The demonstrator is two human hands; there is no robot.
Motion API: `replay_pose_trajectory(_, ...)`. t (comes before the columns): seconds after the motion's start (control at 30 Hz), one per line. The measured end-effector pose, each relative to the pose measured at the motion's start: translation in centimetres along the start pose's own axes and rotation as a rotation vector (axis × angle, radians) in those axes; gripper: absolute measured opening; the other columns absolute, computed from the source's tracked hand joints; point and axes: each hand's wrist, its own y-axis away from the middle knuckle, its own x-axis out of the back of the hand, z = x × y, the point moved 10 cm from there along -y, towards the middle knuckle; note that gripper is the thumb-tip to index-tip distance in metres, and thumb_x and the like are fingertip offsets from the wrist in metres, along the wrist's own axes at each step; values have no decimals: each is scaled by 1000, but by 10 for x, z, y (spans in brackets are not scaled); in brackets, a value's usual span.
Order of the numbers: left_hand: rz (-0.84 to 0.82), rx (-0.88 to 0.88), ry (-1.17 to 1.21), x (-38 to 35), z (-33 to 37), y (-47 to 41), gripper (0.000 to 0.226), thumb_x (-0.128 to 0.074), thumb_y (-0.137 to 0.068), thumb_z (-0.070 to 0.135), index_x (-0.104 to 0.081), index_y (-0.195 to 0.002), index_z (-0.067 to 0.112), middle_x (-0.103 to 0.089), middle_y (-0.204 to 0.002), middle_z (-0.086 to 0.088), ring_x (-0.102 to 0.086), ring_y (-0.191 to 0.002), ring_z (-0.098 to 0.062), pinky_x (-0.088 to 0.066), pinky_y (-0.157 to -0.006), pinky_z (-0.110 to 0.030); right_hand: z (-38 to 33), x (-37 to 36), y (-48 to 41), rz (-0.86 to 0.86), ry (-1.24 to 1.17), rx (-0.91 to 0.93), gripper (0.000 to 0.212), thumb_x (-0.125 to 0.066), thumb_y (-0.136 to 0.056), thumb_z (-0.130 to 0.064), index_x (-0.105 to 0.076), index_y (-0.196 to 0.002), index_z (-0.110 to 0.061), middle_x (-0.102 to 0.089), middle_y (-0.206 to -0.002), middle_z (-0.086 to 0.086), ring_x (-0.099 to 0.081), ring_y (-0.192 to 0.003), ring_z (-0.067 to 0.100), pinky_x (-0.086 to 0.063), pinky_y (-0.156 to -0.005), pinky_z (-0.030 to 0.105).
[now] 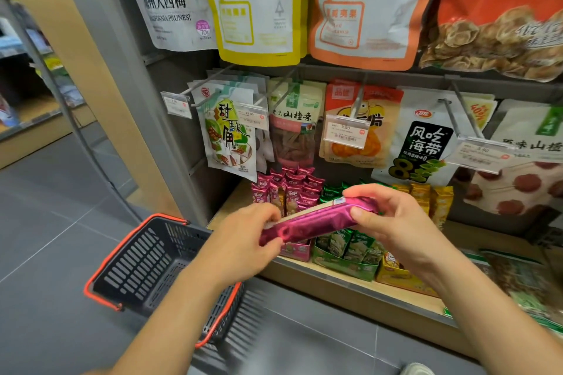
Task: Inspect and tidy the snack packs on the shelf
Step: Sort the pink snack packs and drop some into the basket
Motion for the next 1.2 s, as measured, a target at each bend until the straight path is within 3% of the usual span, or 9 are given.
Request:
replay_pose_trajectory(0.17,-68,6,236,-26,20,-1,44,-68,-77,57,-47,-114,45,-61,-96,22,-58,-85,3,-45,-69,-17,-3,-10,0,-43,12,50,29,-80,-76,-18,-73,-100,-33,-74,-97,4,-70,-92,26,-59,-80,31)
replay_pose_trajectory(0.27,-51,92,396,-28,14,-3,35,-77,-76,44,-52,-100,42,-64,-86,19,-62,-75,2,-49,-66,-21,0,-20,0,-128,-171,12,70,-90,-61,-39,-58,-123,-40,-73,-110,3,-71,-100,23,-58,-83,35)
replay_pose_trajectory(0.37,-13,175,709,-24,11,-5,31,-78,-80,27,-57,-103,33,-71,-96,9,-68,-88,-6,-55,-87,-34,15,-33,0,-167,-80,-82,100,-86,-52,-61,-36,-138,-51,-64,-125,-7,-66,-108,8,-53,-93,35)
replay_pose_trajectory(0.47,31,185,1204,-20,18,-6,37,-72,-82,18,-58,-116,16,-73,-107,-5,-69,-99,-20,-55,-88,-38,33,-74,11,-360,-1,-158,85,-72,-73,-51,-25,-144,-42,-59,-124,-14,-62,-106,-5,-52,-89,20)
replay_pose_trajectory(0.53,17,201,1492,-21,23,-5,40,-68,-83,16,-57,-120,8,-70,-110,-16,-69,-98,-27,-57,-81,-37,41,-100,21,-463,12,-149,58,-63,-80,-39,-40,-133,-33,-67,-110,-10,-67,-97,1,-53,-80,20)
replay_pose_trajectory(0.7,178,314,1389,-2,-5,-2,38,-63,-81,30,-64,-110,6,-72,-101,-11,-67,-87,-17,-56,-73,-26,56,-105,20,-413,37,-156,20,-66,-89,-30,-50,-93,-18,-59,-64,0,-55,-53,15,-45,-49,23)
replay_pose_trajectory(0.83,411,461,1126,30,-56,8,18,-66,-89,28,-64,-103,17,-69,-79,-2,-61,-64,-12,-52,-56,-24,54,-95,16,-285,324,-4,32,-73,-82,-43,-58,-98,-20,-56,-68,-7,-45,-55,7,-38,-51,27)
replay_pose_trajectory(1.0,421,465,1087,33,-71,7,13,-68,-90,30,-63,-97,20,-68,-67,0,-58,-51,-11,-50,-46,-21,46,-88,13,-180,421,65,48,-70,-69,-61,-58,-100,-27,-68,-86,-5,-61,-74,15,-51,-70,39)
replay_pose_trajectory(1.2,390,476,996,40,-78,10,20,-74,-83,34,-65,-92,19,-72,-75,-5,-62,-58,-11,-49,-48,-20,39,-84,15,-156,725,107,56,-40,-68,-85,-47,-84,-32,-59,-67,-7,-53,-56,8,-37,-49,30)
